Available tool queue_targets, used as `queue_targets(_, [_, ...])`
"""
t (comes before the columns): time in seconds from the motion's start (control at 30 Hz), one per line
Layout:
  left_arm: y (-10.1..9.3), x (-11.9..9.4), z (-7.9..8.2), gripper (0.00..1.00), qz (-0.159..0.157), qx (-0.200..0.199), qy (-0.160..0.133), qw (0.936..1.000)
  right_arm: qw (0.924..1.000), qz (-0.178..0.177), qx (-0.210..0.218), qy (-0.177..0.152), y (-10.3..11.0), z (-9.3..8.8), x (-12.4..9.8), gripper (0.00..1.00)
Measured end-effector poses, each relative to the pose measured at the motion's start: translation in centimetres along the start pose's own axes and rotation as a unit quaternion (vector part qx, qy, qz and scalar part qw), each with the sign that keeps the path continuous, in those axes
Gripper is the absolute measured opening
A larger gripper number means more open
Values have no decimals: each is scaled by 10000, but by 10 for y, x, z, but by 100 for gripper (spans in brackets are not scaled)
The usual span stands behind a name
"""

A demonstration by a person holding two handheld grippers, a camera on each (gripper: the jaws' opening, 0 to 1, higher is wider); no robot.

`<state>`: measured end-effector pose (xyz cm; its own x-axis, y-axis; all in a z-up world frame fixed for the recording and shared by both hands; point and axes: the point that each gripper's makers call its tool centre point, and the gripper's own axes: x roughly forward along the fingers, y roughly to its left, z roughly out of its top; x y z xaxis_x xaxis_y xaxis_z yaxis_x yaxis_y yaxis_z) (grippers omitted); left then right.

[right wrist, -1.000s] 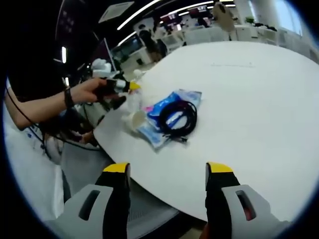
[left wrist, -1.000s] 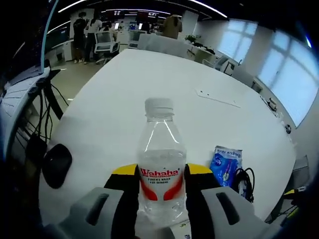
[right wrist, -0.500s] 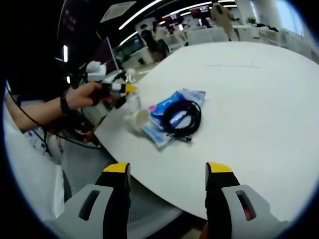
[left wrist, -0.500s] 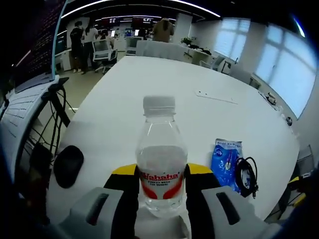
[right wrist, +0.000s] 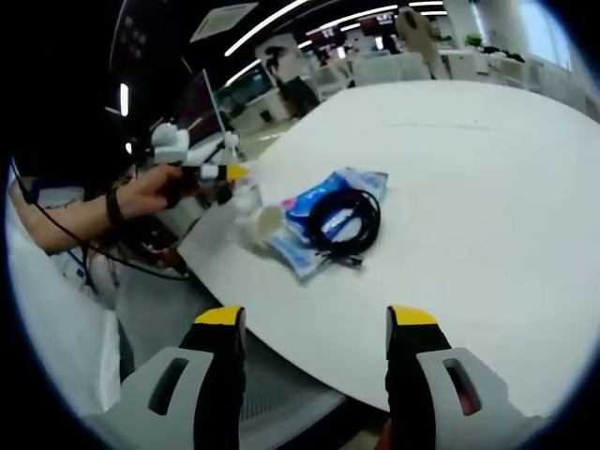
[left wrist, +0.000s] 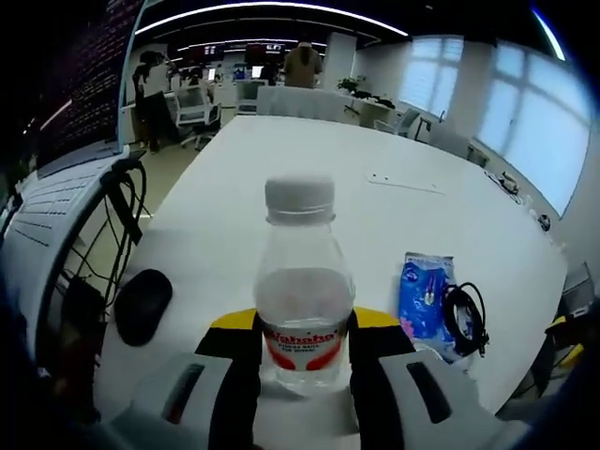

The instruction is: Arrange the tabletop items into an orderly group along one side of the table until the central work area is clear of visible clutter.

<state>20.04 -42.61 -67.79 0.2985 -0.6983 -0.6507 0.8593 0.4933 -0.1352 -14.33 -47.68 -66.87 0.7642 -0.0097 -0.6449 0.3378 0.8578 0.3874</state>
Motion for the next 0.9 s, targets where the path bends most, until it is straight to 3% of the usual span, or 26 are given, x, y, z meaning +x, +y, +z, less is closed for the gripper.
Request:
queue_targets(0.17, [0, -8, -6, 35, 47, 190, -60, 9998, 10000, 7, -3, 2, 2, -2, 0, 59])
queue_targets(0.47, [5, -19, -17, 35, 111, 144, -144, 9997, 10000, 56, -43, 39, 9, -5, 4, 59])
queue_targets(0.57, [6, -24, -22, 35, 199, 447, -111, 9987, 10000, 54, -42, 10, 10, -3, 4, 59])
queue_targets(0.9, [7, -25, -24, 35, 186, 481, -119, 9986, 10000, 59, -53, -45, 15, 0, 6, 59])
